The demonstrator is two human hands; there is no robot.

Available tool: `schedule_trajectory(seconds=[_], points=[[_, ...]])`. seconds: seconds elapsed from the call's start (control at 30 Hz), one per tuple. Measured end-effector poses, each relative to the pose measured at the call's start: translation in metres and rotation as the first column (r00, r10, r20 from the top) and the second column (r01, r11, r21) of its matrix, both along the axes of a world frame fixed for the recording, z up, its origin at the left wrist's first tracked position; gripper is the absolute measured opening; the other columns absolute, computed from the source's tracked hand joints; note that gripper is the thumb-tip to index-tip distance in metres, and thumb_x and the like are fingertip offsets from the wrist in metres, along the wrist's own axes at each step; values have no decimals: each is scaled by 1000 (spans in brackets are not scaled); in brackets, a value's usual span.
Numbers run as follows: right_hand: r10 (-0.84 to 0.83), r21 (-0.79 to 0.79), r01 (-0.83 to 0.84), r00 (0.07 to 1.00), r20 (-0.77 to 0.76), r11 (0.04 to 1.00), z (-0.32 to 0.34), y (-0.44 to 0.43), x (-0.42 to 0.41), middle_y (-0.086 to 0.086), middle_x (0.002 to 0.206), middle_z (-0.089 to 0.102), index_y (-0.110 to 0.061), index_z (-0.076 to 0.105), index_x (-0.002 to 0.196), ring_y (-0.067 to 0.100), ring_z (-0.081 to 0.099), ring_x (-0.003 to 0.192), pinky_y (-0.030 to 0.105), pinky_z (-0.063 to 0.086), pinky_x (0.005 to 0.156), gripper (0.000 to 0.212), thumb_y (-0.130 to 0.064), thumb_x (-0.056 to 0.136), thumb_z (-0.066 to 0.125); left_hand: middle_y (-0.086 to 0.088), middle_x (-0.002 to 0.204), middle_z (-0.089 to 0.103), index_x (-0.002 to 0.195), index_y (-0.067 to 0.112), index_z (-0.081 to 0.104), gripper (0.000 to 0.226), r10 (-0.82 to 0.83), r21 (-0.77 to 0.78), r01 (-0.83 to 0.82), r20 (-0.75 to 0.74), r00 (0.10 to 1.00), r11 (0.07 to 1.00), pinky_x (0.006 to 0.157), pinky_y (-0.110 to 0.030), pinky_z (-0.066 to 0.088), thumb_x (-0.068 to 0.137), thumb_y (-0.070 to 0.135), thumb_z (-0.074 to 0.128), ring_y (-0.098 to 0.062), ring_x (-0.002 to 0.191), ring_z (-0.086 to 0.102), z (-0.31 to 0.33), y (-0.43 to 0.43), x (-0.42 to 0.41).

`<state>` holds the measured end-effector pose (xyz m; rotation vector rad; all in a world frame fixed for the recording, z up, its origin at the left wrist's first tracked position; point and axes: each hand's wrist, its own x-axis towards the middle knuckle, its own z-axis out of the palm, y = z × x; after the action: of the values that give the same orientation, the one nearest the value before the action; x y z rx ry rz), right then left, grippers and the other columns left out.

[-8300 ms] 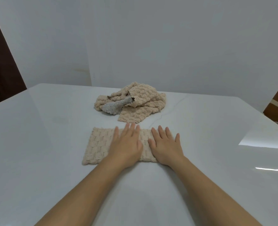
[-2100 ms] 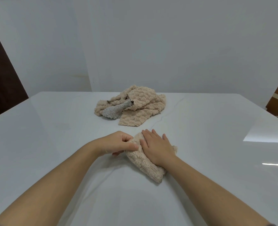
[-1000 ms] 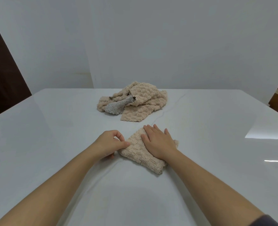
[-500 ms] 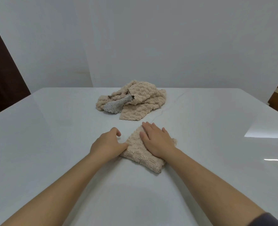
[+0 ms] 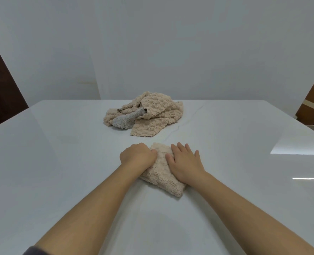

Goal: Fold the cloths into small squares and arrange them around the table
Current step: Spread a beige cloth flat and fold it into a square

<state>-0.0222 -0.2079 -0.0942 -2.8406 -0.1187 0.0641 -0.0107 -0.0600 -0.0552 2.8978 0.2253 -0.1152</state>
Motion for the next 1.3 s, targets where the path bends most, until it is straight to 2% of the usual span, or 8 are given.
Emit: schedule_trajectory(seconds=[0.13, 0.3, 0.6, 0.73, 0.8, 0.93, 1.13, 1.3], points=[[53, 54, -55, 998, 33, 997, 4, 4, 1, 4, 163, 13, -19, 19, 155, 24, 5, 151, 50, 3, 120, 57, -44, 104, 21, -3, 80, 59, 73, 14, 50, 30, 2, -277, 0, 9, 1000, 961, 62, -29, 40, 88, 40, 45, -23, 77, 58, -5, 9, 2], [92, 119, -100, 994, 65, 988, 4, 15, 8, 2, 163, 16, -21, 23, 154, 22, 6, 151, 50, 2, 121, 56, -44, 104, 24, 0, 79, 56, 82, 14, 47, 17, 51, -515, 7, 99, 994, 857, 62, -31, 39, 86, 28, 54, -18, 69, 52, -5, 27, -2], [200, 234, -241, 962, 186, 942, 7, 68, 46, 0, 158, 28, -21, 32, 149, 20, 16, 148, 51, 6, 120, 48, -36, 103, 28, -1, 82, 59, 109, 16, 35, 23, 182, -176, -124, 367, 912, 977, 62, -34, 44, 93, 29, 45, -25, 71, 57, -16, 72, -14], [156, 352, -227, 963, 219, 908, 9, 64, 45, 2, 154, 35, -18, 37, 147, 19, 29, 143, 46, 17, 119, 46, -31, 103, 33, -4, 112, 55, 125, 13, 42, 39, 5, 113, -63, 452, 892, 992, 67, -34, 43, 92, 35, 42, -23, 81, 54, -12, 86, -14], [45, 479, -163, 968, 248, 862, 11, 57, 39, 3, 148, 43, -16, 42, 143, 19, 40, 135, 41, 29, 114, 43, -26, 101, 39, -7, 132, 50, 135, 12, 45, 47, -216, 184, 139, 522, 825, 973, 92, -39, 42, 93, 30, 36, -25, 110, 54, -10, 83, -8], [-126, 678, 31, 988, 91, 734, 17, 33, 24, -1, 123, 57, -15, 50, 135, 17, 57, 110, 31, 44, 95, 39, -17, 97, 44, 1, 163, 2, 156, 16, 11, 56, -341, 42, 339, 150, 928, 940, 121, -43, 0, 104, 38, 16, -14, 150, -1, -25, 73, 0], [57, 860, 288, 938, -342, 420, 31, 14, 1, 9, 85, 65, -10, 53, 119, 18, 58, 53, 27, 37, 47, 25, -9, 96, 42, 6, 162, -14, 155, 20, -5, 58, -313, -54, 314, 25, 949, 948, 119, -46, -10, 104, 42, 10, -9, 147, -16, -35, 76, 3], [264, 820, 261, 859, -438, 510, 35, 19, -8, 15, 105, 60, -18, 40, 137, 19, 61, 53, 23, 38, 40, 38, -26, 100, 46, 6, 160, -21, 154, 20, -10, 58, -323, -73, 319, -51, 945, 945, 118, -48, -15, 104, 43, 9, -10, 145, -23, -32, 77, 8]])
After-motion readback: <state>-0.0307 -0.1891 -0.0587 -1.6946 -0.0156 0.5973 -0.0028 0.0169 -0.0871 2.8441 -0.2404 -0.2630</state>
